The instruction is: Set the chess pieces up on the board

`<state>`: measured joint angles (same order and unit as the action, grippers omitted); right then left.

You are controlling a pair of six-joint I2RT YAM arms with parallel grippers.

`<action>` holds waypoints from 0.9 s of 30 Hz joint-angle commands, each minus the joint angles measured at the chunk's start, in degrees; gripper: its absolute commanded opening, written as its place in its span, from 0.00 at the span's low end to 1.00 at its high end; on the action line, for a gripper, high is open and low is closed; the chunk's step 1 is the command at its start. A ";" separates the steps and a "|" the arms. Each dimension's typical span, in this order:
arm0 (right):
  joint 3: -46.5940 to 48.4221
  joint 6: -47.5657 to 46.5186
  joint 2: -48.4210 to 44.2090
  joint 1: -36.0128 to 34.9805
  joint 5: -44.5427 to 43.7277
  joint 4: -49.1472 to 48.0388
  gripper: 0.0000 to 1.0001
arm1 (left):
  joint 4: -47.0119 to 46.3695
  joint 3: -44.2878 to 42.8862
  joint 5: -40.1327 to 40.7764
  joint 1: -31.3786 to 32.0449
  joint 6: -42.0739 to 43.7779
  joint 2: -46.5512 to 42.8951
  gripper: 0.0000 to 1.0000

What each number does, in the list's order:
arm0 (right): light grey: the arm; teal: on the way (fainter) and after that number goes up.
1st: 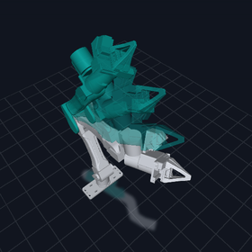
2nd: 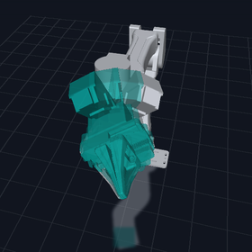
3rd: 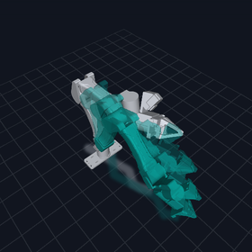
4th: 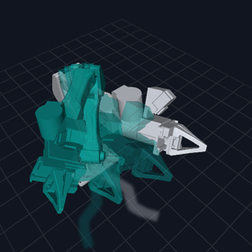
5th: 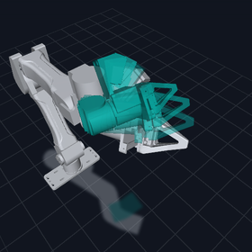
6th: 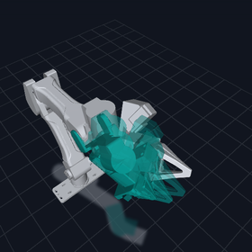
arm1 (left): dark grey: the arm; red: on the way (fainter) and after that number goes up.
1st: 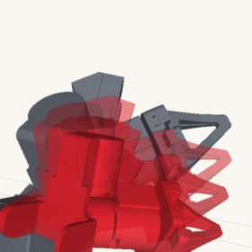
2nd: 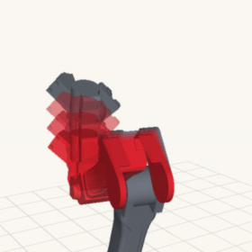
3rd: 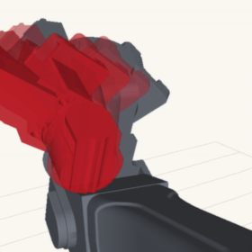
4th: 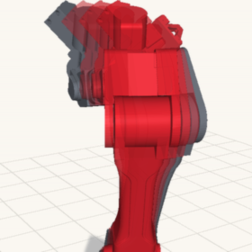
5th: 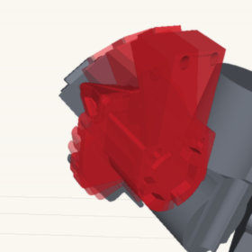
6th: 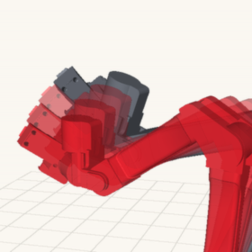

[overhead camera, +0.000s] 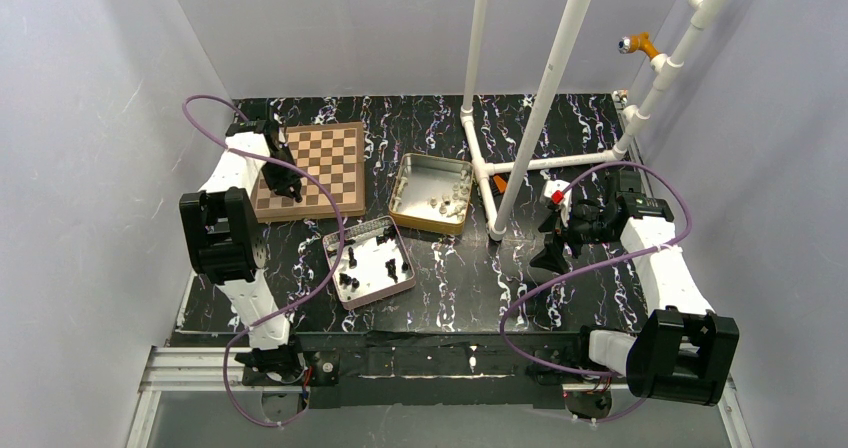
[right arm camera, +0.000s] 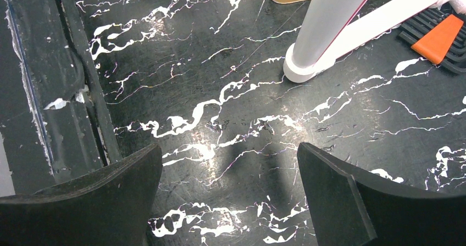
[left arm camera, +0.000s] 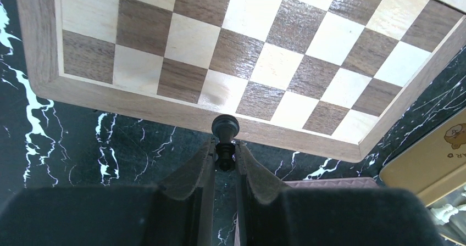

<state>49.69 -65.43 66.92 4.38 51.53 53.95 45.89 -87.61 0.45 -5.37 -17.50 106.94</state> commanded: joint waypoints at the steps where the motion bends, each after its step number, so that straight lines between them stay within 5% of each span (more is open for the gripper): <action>1: 0.76 -1.18 -0.12 -0.25 0.81 0.78 1.00 | -0.62 -1.09 2.15 0.01 1.12 -1.48 0.00; 27: -0.56 -0.58 -0.82 -0.30 0.64 0.10 1.00 | 1.40 -5.19 1.74 0.05 1.05 4.72 0.00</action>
<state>49.69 -65.95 66.89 4.38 51.27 53.93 45.43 -90.78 1.48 -5.39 -16.67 112.31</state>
